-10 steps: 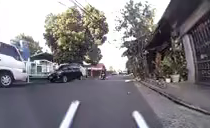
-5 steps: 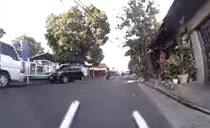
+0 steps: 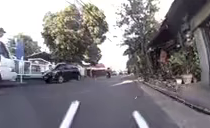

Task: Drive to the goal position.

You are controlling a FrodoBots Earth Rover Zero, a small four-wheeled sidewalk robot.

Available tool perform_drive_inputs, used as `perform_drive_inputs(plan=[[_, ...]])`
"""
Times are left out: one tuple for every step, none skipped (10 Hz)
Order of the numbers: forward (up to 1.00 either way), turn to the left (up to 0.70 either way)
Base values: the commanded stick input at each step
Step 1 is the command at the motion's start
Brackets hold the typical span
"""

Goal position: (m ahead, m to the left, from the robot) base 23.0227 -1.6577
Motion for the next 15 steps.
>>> perform_drive_inputs(plan=[[0.70,-0.35],[0.70,-0.35],[0.70,-0.35],[0.70,-0.35],[0.70,-0.35],[0.70,-0.35],[0.70,-0.35],[0.70,-0.35],[0.70,-0.35],[0.70,-0.35],[0.70,-0.35],[0.70,-0.35],[0.70,-0.31],[0.70,-0.06],[0.70,0.00]])
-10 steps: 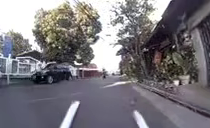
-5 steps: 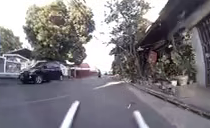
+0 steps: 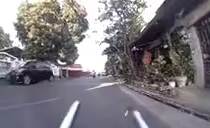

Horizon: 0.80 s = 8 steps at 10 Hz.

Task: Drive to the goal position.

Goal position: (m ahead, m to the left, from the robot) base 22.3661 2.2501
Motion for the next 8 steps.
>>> perform_drive_inputs(plan=[[0.70,0.00],[0.70,0.00],[0.70,0.00],[0.70,0.00],[0.70,0.00],[0.70,0.00],[0.70,0.00],[0.70,0.00]])
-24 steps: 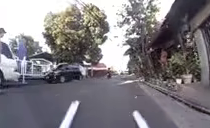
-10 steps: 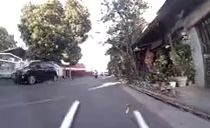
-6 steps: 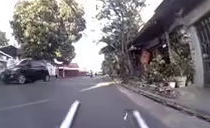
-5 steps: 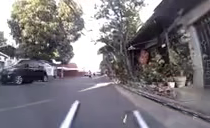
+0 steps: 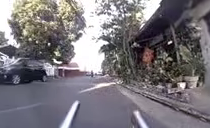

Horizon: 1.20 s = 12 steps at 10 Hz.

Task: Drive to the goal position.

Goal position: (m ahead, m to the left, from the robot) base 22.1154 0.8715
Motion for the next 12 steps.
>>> perform_drive_inputs(plan=[[0.70,0.00],[0.70,0.00],[0.70,0.00],[0.70,0.00],[0.70,0.00],[0.70,0.00],[0.70,0.00],[0.70,0.00],[0.70,0.00],[0.70,0.00],[0.70,0.00],[0.70,0.00]])
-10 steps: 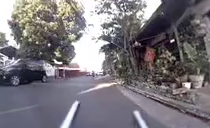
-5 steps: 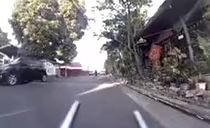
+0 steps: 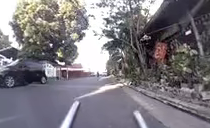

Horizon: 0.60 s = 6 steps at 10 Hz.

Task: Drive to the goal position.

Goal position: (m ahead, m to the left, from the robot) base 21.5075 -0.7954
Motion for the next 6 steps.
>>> perform_drive_inputs(plan=[[0.70,0.00],[0.70,0.00],[0.70,0.00],[0.70,0.00],[0.70,0.00],[0.70,0.00]])
